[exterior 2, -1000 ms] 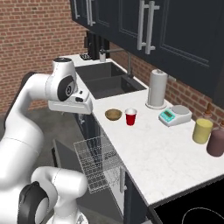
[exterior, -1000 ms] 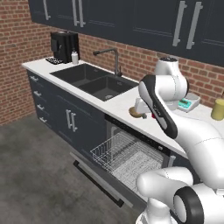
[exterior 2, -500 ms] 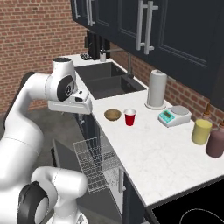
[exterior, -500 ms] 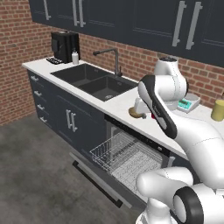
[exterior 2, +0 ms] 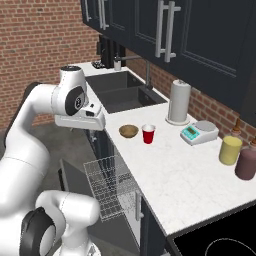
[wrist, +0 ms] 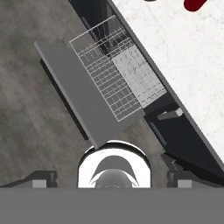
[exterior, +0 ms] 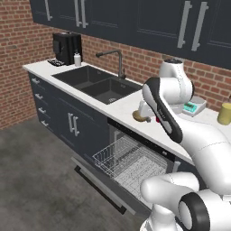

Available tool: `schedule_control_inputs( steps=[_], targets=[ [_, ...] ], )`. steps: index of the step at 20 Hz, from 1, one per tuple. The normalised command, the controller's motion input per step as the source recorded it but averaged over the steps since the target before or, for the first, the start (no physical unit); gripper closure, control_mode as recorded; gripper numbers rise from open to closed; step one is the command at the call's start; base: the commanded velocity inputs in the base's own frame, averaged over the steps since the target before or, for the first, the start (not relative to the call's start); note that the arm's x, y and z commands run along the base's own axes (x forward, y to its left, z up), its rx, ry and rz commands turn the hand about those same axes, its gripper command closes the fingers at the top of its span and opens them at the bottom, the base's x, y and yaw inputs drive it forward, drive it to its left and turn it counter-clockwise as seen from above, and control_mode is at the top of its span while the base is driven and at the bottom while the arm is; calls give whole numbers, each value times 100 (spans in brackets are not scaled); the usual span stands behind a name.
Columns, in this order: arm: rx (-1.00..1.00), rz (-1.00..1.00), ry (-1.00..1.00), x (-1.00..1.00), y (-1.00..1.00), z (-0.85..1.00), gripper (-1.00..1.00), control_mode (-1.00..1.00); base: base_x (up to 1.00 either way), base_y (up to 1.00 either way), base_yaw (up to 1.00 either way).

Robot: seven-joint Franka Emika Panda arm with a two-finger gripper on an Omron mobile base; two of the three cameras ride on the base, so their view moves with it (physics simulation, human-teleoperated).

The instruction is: Pick up the cup and bowl from the counter, place them in the dishwasher, and close the dishwasher door.

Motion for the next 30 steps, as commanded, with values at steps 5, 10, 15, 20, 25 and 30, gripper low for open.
schedule_control_inputs(
  steps=[5, 10, 15, 20, 25, 30],
  targets=[
    [0, 0, 0, 3, -16, -4, -100, -100, 0, -2, 0],
    [-3, 0, 0, 57, -53, -16, -100, -100, 0, 0, 0],
    [-13, 3, 0, 100, -32, -36, -100, -100, 0, 0, 0],
    [-22, 6, 0, 100, 1, -61, -100, -100, 0, 0, 0],
    [-11, 5, 0, 100, 15, -40, -100, -100, 0, 0, 0],
    [-1, 1, 1, 91, 2, -44, -100, -100, 0, 0, 0]
  ],
)
